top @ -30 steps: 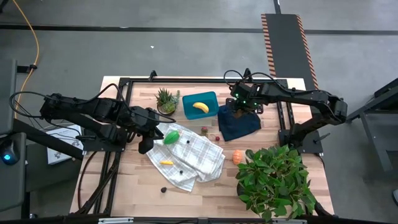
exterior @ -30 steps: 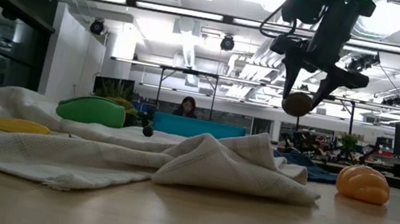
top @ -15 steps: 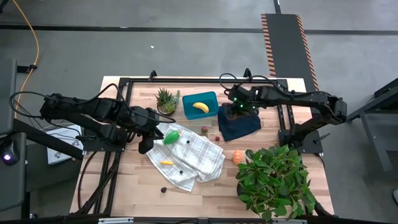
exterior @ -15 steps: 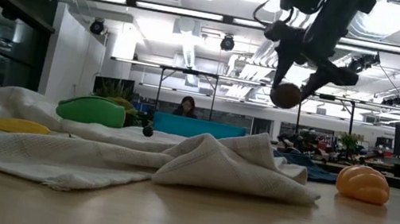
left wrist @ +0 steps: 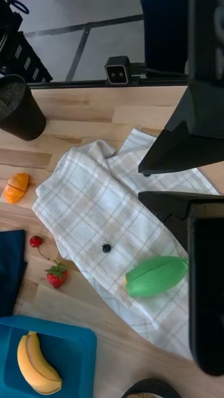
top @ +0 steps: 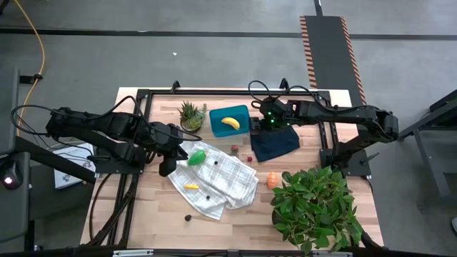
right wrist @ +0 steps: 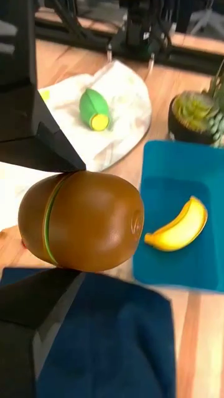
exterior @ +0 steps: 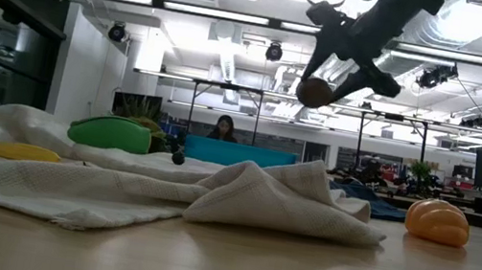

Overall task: Pick and placing Produce into tupperware
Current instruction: Put the kiwi into the blue bin

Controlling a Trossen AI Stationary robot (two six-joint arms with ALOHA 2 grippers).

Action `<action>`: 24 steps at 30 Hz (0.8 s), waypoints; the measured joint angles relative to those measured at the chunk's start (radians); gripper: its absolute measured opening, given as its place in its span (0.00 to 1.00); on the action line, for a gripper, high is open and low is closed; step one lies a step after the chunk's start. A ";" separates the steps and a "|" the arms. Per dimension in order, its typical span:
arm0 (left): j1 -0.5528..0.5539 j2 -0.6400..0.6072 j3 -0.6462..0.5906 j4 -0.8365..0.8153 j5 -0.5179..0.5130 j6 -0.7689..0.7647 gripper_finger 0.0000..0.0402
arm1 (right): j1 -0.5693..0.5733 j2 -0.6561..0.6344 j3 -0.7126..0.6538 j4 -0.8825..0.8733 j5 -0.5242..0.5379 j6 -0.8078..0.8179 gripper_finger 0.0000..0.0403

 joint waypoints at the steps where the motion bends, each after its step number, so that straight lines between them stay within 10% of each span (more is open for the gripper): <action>1: 0.000 0.000 0.000 0.000 0.000 0.000 0.12 | 0.000 0.000 0.000 0.012 0.000 -0.008 0.56; 24: 0.000 0.000 0.000 0.000 0.000 0.002 0.12 | -0.001 0.000 -0.001 0.193 0.008 -0.114 0.56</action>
